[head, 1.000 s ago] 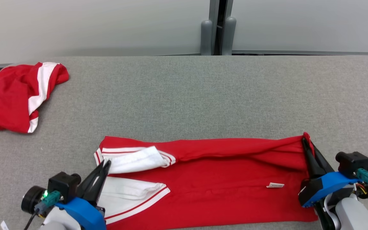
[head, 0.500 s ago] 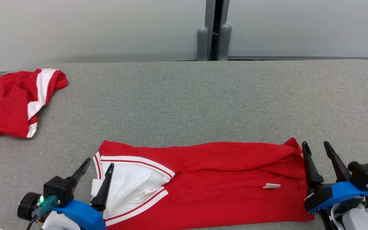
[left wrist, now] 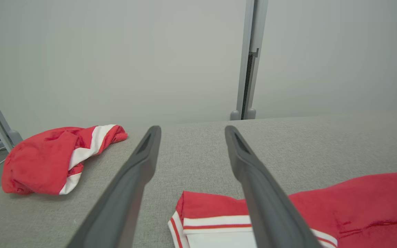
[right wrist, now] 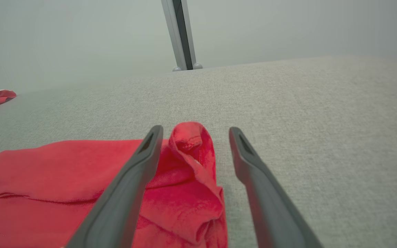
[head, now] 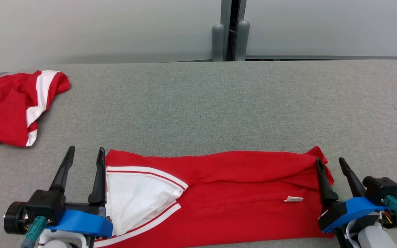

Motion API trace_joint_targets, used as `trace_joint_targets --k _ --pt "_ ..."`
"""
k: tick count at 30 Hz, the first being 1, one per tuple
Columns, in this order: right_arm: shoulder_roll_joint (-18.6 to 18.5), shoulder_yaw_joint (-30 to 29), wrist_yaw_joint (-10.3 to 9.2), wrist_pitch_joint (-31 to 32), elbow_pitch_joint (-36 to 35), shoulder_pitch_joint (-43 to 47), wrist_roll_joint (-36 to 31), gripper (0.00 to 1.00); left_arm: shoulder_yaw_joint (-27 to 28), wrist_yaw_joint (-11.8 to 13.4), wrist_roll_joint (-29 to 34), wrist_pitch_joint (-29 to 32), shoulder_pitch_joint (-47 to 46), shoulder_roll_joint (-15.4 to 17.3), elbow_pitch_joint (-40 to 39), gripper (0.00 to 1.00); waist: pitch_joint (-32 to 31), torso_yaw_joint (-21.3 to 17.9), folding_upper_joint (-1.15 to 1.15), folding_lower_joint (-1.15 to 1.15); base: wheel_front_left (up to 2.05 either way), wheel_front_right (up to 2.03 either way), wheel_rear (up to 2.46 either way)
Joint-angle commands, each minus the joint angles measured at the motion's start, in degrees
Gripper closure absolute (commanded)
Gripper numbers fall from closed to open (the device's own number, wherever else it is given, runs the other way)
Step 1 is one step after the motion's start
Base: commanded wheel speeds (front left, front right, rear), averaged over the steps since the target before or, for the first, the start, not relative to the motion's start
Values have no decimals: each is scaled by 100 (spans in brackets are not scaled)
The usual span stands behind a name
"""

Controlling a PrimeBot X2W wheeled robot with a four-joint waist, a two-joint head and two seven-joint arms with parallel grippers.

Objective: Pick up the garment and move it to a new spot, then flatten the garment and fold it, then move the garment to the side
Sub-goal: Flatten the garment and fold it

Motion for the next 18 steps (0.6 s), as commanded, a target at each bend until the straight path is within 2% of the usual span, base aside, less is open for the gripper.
trace_joint_targets --k 1,11,18 --pt "33 -14 -2 -6 107 -116 16 0 153 -51 122 -25 88 -84 -46 0 17 4 0 0 0 0 0" --pt "140 24 -2 -5 1236 -382 103 0 1407 -658 1025 -25 523 -988 -81 0 64 9 0 0 0 0 0" --pt "233 328 -1 2 1730 -491 300 0 1946 -1053 1457 -25 639 -1383 13 0 71 6 0 0 0 0 0"
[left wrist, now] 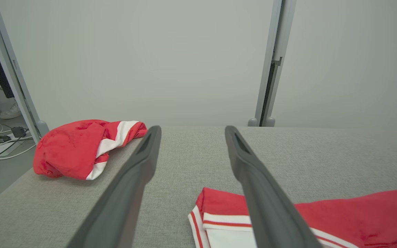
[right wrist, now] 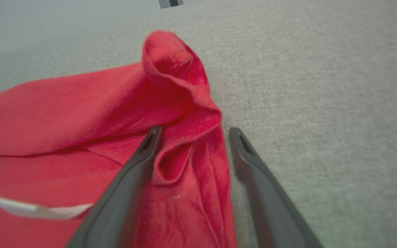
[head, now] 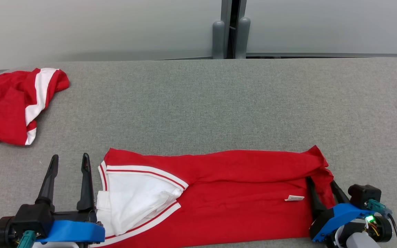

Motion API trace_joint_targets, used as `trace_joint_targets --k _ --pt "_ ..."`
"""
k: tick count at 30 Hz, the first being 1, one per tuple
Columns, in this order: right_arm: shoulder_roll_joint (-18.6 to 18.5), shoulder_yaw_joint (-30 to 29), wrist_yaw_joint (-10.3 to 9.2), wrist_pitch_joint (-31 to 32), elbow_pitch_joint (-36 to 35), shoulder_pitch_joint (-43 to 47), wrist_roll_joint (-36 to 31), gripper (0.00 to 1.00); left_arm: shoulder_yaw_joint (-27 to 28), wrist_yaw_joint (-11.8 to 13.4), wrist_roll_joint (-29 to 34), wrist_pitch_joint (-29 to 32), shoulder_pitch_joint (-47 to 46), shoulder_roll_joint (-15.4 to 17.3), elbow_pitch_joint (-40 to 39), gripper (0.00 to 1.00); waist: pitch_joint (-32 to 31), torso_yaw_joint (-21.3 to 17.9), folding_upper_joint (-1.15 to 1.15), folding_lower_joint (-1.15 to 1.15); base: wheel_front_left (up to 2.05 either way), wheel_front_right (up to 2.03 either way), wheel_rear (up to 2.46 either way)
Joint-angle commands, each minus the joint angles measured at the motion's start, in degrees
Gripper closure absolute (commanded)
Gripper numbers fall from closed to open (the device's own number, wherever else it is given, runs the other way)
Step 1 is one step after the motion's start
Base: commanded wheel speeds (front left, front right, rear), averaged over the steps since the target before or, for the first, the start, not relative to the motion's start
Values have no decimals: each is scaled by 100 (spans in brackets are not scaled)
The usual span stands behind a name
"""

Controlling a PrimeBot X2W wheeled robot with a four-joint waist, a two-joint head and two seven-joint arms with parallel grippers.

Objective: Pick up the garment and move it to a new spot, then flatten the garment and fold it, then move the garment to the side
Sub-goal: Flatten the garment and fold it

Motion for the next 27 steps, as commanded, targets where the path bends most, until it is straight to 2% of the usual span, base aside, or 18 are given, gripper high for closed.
trace_joint_targets --k 1,3,9,21,27 --pt "75 84 0 13 94 -14 62 32 100 -48 82 -25 70 -33 19 0 2 -3 0 0 0 0 0" --pt "107 193 1 14 145 -43 161 100 213 -120 177 -24 60 -111 39 0 1 -8 0 0 0 0 0" --pt "-69 112 -2 7 -9 -139 350 100 450 -278 379 -24 95 -272 67 0 -28 -52 0 0 0 0 0" --pt "-828 -972 -2 2 -435 -184 52 100 638 -434 532 -24 83 -401 54 0 -59 -188 0 0 0 0 0" --pt "-805 -1223 -2 1 -909 -140 -253 100 662 -466 529 -25 76 -422 74 0 -79 -222 0 0 0 0 0"
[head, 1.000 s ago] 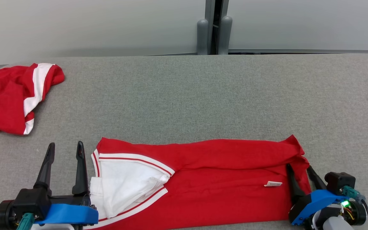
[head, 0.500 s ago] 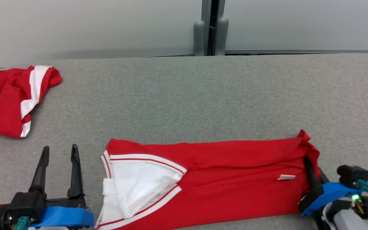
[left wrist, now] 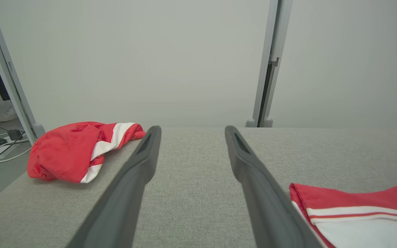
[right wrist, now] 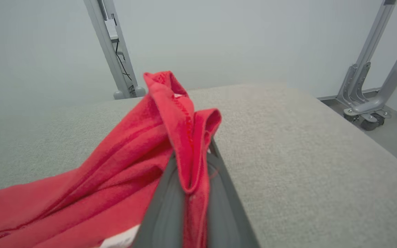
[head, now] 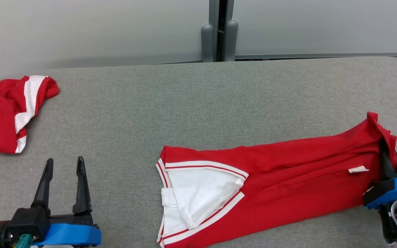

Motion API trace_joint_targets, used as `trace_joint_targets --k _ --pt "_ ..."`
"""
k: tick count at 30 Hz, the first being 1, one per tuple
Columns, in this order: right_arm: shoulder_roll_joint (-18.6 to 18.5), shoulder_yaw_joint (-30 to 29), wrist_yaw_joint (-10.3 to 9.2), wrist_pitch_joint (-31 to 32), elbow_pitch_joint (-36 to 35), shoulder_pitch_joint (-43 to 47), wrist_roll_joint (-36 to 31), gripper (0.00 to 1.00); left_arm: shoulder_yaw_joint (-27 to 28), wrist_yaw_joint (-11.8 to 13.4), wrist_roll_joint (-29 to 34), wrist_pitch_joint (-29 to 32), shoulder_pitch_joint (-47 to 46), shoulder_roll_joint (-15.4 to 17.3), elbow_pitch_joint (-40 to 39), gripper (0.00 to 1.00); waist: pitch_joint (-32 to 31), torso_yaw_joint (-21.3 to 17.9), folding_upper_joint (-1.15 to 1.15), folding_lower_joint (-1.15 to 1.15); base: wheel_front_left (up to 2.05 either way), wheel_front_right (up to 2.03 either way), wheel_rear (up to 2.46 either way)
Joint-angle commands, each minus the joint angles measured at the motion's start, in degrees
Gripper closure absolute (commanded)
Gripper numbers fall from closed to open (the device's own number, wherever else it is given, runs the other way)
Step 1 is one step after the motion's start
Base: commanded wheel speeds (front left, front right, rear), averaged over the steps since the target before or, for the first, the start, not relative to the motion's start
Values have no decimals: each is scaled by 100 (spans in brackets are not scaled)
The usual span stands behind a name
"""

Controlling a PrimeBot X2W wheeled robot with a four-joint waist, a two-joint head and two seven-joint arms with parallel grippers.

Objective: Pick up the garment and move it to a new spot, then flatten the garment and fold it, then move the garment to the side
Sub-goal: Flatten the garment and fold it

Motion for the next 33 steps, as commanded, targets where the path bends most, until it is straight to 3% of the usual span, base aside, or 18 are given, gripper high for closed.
trace_joint_targets --k 1,7,15,23,33 --pt "55 4 -4 -10 -70 15 -39 100 28 -20 6 -26 18 6 7 0 -8 -1 0 0 0 0 0" --pt "357 297 -3 -7 -832 206 -294 100 0 -2 -55 -26 47 5 27 0 -59 -2 0 0 0 0 0" --pt "687 1462 -3 -6 -1648 454 -351 100 -64 29 -108 -26 99 4 33 0 -153 50 0 0 0 0 0" --pt "938 2433 -3 -7 -1590 283 -247 100 -113 46 -141 -26 94 6 53 0 -191 193 0 0 0 0 0" --pt "1341 3222 -3 -6 -989 -162 -210 100 -248 42 -193 -26 -14 5 99 0 -134 478 0 0 0 0 0"
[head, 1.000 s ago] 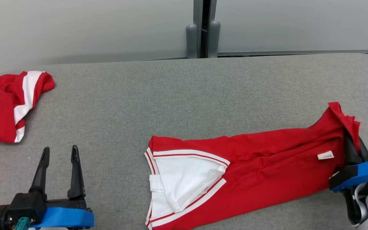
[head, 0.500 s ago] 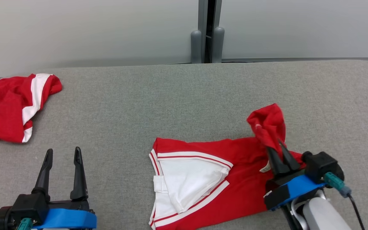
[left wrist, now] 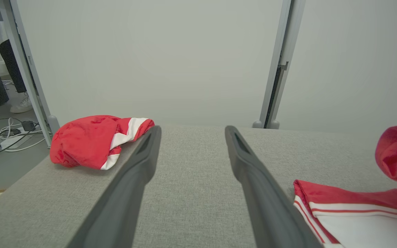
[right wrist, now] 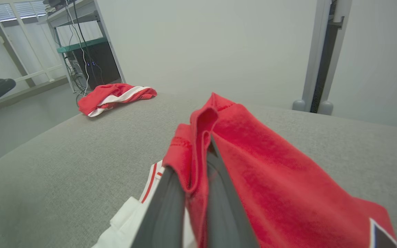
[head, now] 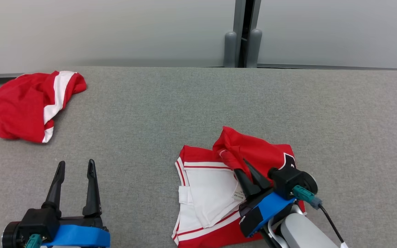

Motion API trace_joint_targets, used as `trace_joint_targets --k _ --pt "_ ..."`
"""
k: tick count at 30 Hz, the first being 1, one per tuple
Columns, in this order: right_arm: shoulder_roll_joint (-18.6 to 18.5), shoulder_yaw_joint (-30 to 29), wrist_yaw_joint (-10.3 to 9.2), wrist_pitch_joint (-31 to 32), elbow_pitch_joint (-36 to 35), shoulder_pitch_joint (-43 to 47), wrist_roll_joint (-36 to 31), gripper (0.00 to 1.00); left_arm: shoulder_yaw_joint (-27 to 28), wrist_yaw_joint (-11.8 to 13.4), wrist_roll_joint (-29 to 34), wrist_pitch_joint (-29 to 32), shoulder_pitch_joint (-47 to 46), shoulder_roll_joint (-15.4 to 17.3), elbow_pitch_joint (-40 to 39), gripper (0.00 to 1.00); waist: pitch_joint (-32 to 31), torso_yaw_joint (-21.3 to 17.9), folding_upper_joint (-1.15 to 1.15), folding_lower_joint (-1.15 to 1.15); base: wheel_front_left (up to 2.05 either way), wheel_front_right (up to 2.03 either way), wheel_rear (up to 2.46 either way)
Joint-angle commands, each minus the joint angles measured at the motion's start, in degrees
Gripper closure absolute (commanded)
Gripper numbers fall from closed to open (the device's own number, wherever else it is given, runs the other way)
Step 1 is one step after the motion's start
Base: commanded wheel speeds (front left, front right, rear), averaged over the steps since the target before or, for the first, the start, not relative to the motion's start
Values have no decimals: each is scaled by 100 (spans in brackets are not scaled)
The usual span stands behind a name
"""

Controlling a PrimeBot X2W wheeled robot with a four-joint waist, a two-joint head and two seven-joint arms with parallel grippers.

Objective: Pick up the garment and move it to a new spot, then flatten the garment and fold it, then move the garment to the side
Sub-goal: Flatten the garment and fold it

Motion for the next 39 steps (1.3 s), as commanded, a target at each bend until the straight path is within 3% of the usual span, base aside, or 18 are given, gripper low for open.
trace_joint_targets --k 1,15,16,17,18,27,33,39 --pt "58 82 -2 -4 50 -85 42 100 -13 17 -8 -25 -64 17 14 0 26 54 0 0 0 0 0" --pt "124 918 -2 -4 587 -450 583 100 -284 147 -177 -25 -317 17 78 0 231 374 0 0 0 0 0" --pt "123 941 -2 -4 609 -462 607 75 -300 148 -195 -25 -327 17 81 0 237 375 0 0 0 0 0" --pt "124 971 -2 -4 637 -469 622 25 -313 145 -207 -25 -336 17 86 0 242 373 0 0 0 0 0" --pt "124 1004 -2 -4 661 -474 650 0 -317 156 -207 -25 -342 17 87 0 245 365 0 0 0 0 0" --pt "123 827 -2 -4 376 -415 463 0 -238 185 -188 -25 -232 17 97 0 134 131 0 0 0 0 0" --pt "-16 333 -2 -3 -81 -164 183 0 -199 166 -153 -25 -192 17 69 0 76 7 0 0 0 0 0" --pt "-288 -601 -2 -3 -769 276 -69 0 -143 162 -110 -25 -114 17 27 0 38 -160 0 0 0 0 0"
